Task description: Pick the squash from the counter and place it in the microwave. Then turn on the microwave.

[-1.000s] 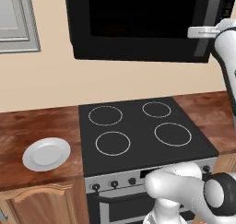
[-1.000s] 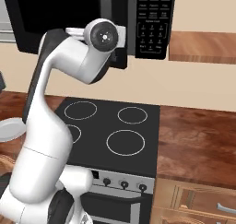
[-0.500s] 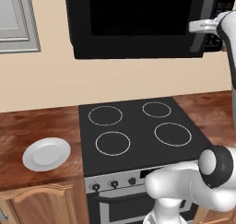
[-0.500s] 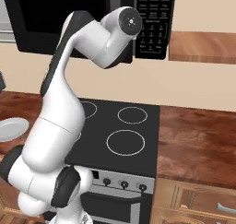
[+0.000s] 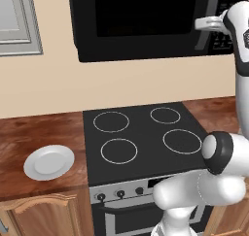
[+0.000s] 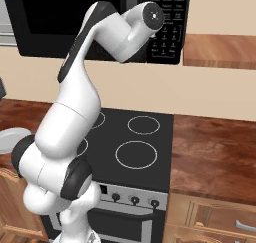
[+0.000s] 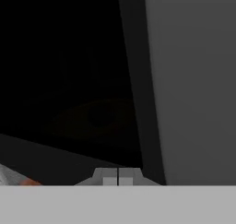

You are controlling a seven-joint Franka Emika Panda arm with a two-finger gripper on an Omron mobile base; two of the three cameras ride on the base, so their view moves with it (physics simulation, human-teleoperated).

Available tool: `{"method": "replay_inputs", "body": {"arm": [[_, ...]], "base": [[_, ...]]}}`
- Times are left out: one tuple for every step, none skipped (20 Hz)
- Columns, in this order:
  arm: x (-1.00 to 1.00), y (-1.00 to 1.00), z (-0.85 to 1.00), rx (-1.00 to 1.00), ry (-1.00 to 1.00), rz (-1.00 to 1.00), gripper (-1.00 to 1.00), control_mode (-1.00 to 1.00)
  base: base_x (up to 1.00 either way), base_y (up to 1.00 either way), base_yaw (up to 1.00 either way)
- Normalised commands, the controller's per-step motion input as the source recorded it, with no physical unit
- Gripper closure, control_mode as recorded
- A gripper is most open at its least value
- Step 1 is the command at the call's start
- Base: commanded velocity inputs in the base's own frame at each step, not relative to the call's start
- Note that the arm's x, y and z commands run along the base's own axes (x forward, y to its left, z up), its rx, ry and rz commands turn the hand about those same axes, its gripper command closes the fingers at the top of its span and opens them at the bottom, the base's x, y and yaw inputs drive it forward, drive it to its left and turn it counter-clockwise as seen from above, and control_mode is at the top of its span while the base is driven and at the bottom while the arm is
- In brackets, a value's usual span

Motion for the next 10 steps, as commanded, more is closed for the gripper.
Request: {"method": "replay_inputs", "body": {"arm": [[0.39,0.26,0.0,0.0,0.0,0.0,1.0,-1.0],[0.38,0.29,-0.01,0.0,0.0,0.0,1.0,-1.0],[0.36,0.3,-0.01,0.0,0.0,0.0,1.0,-1.0],[0.36,0.34,-0.03,0.0,0.0,0.0,1.0,-1.0],[0.38,0.36,-0.04,0.0,0.0,0.0,1.0,-1.0],[0.39,0.36,-0.04,0.0,0.0,0.0,1.0,-1.0],[0.4,0.39,-0.05,0.0,0.0,0.0,1.0,-1.0],[0.4,0.41,-0.05,0.0,0.0,0.0,1.0,-1.0],[0.19,0.29,0.0,0.0,0.0,0.0,1.0,-1.0],[-0.19,0.01,0.0,0.0,-0.03,0.0,1.0,-1.0]], "base": [[0.0,0.0,0.0],[0.0,0.0,0.0],[0.0,0.0,0.0],[0.0,0.0,0.0],[0.0,0.0,0.0],[0.0,0.0,0.0],[0.0,0.0,0.0],[0.0,0.0,0.0],[0.0,0.0,0.0],[0.0,0.0,0.0]]}}
